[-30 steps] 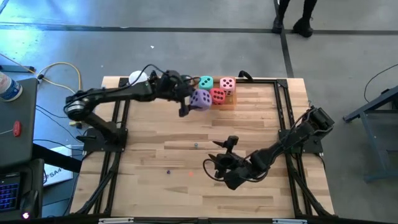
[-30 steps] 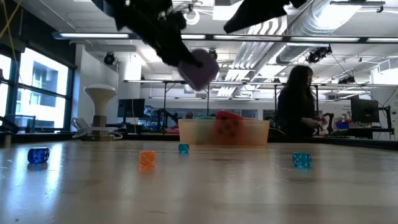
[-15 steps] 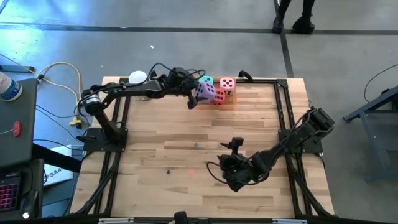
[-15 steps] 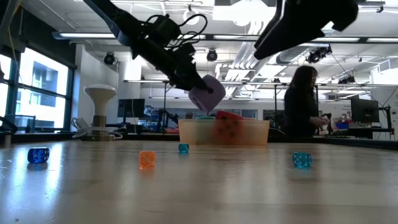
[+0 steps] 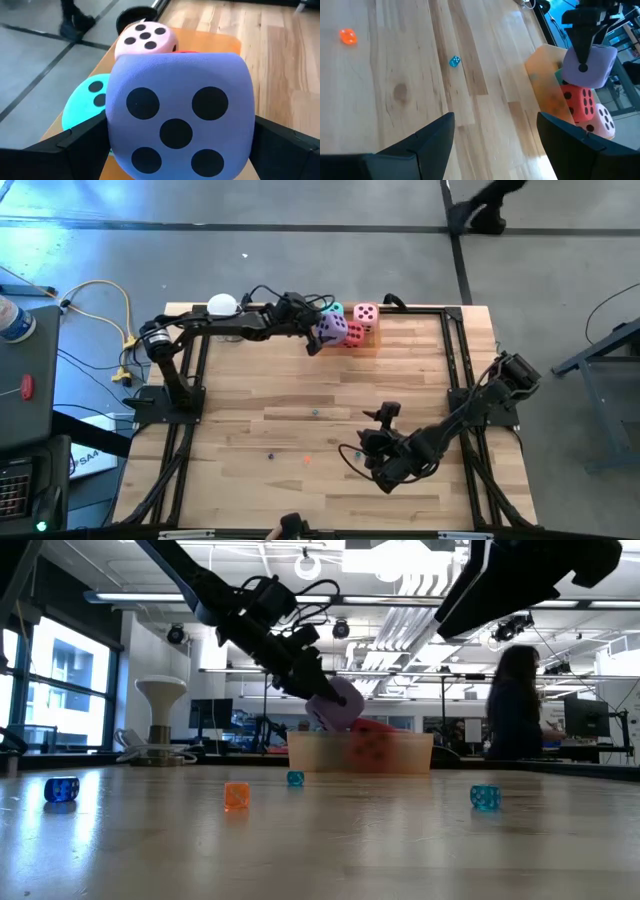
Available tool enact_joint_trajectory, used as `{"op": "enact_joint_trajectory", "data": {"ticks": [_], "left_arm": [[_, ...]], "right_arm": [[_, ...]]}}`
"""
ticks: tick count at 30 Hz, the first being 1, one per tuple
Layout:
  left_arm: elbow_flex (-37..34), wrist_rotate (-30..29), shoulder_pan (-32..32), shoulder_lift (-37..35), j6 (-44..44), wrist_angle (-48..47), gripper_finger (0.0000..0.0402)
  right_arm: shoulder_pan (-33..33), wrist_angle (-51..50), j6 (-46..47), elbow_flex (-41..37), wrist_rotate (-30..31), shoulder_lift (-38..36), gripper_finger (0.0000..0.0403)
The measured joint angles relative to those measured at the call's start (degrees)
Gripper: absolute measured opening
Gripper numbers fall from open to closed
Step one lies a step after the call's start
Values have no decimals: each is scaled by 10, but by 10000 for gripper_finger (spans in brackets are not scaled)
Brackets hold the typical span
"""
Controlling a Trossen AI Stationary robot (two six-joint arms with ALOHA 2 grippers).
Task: Pick & Place Dice
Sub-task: Put the large purple die into the orange bin
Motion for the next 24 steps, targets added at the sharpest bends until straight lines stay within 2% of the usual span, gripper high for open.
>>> {"op": "enact_joint_trajectory", "data": {"ticks": [4, 8, 15, 20, 24], "left_arm": [[1, -15, 0, 4, -7, -1, 394], [1, -61, -12, 4, -37, -1, 397], [-1, -79, -24, 12, -32, -20, 398], [0, -81, -27, 12, 22, -17, 399], [1, -48, -14, 22, -4, -17, 399]], "right_arm": [[2, 0, 20, 0, 1, 0, 275], [1, 4, 25, 0, 15, 0, 275], [-4, 13, 25, 0, 15, 0, 275], [-4, 13, 25, 0, 14, 1, 275], [-4, 13, 25, 0, 14, 1, 275]]}}
